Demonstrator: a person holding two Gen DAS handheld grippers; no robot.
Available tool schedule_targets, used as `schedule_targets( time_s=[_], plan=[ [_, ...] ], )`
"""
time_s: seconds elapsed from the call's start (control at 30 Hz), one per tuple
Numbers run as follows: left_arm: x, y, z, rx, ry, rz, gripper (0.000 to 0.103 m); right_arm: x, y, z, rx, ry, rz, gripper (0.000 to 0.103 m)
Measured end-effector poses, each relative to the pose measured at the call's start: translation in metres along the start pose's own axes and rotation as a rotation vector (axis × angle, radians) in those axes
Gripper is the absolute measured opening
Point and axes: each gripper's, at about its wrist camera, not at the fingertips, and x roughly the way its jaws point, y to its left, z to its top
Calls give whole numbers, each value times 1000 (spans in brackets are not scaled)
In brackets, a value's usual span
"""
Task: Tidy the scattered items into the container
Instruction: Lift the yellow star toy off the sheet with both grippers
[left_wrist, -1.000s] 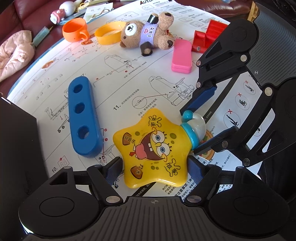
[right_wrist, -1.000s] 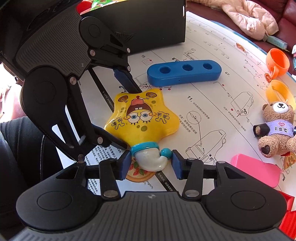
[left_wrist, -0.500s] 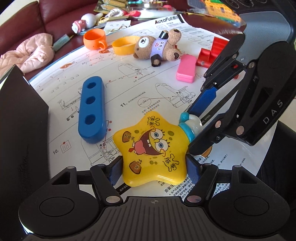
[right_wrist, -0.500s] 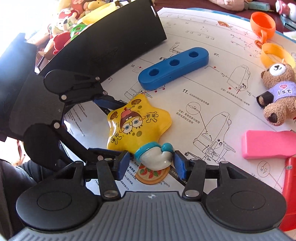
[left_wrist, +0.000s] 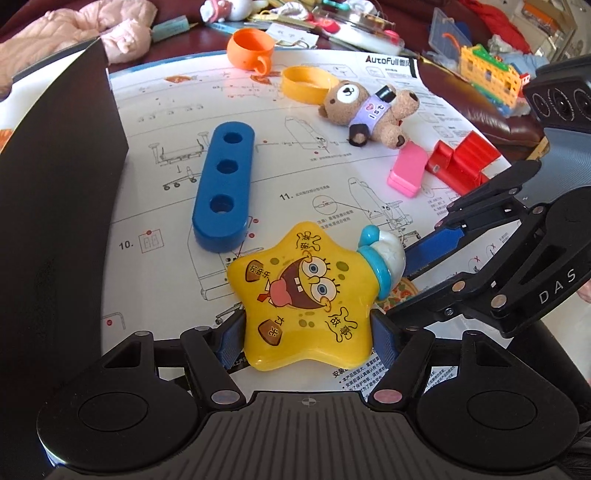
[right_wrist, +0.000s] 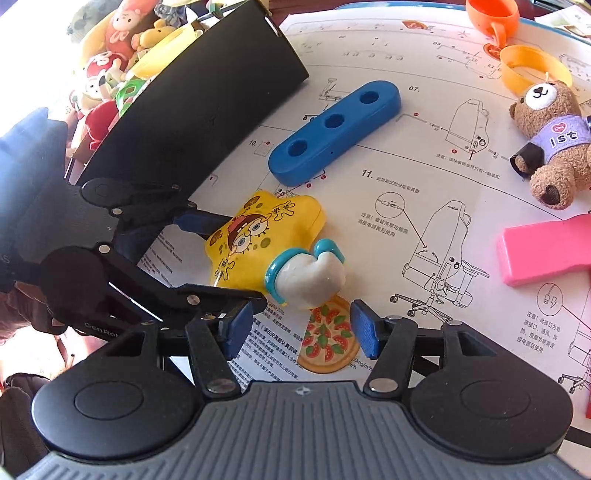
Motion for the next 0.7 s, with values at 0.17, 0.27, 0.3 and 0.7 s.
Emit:
schedule_targets(
  time_s=[0.17,0.27,0.3,0.7],
  plan=[
    [0,-1,0,3,7,24,70,-10,-2,7,104,-54,35,64],
    [0,-1,1,-8,11,27,70,-5,-3,7,200,-40,0,64],
    [0,0,1,-18,11,22,70,-2,-5,6,232,-35,-27,64],
    [2,-11,2,30,46,75,71,10,5,5,406,-130,-45,61]
  ],
)
